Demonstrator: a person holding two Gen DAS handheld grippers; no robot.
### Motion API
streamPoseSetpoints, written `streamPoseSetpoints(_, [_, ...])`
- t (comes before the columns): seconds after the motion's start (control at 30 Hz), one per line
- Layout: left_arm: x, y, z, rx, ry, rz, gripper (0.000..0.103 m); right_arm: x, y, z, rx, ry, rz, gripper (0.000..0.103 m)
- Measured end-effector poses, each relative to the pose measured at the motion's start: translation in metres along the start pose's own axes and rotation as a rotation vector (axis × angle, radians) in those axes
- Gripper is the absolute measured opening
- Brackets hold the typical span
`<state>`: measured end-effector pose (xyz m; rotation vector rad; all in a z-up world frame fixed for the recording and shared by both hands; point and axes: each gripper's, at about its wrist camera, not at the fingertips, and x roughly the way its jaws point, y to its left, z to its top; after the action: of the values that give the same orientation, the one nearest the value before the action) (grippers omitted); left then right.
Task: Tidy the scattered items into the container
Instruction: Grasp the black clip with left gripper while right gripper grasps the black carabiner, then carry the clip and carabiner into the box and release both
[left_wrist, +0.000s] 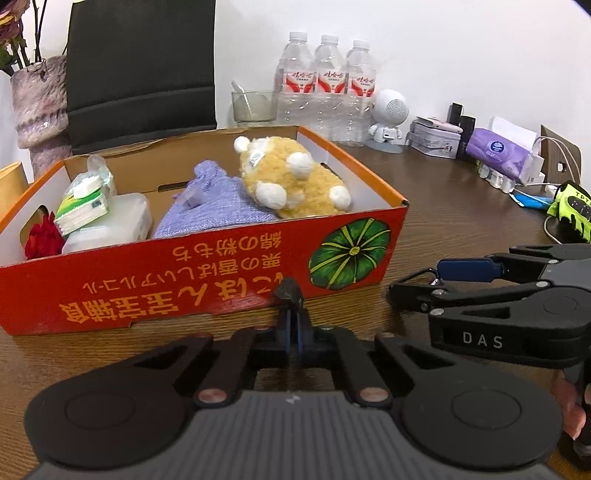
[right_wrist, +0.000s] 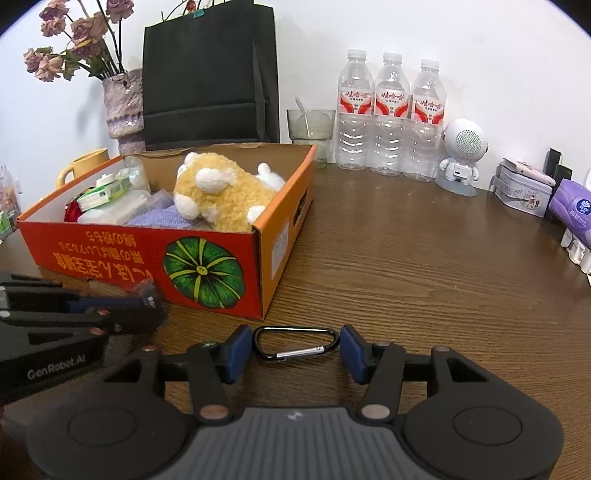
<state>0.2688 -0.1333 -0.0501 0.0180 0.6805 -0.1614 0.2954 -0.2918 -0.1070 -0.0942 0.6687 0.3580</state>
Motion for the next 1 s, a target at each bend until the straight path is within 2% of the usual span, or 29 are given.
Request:
streamPoseSetpoints(0.53, [-0.02,0.005,-0.002,-0.018,-0.033,-0.043,0.004,-0.018,0.003,0.002,-0.006,-0.049,-0.01,0.052])
streamPoseSetpoints(0.83, [-0.068,0.027,0.002,-0.05,-0.137,-0.083,0.004,-0.059,0.009,0.01,0.031,-0.142,0.0,0.052])
streamPoseSetpoints(1.0, [-0.086,0.056,0.023,-0.073,-0.205,-0.058,0.004,-0.075,0.029,0.031,0.045,-0.203,0.05,0.052])
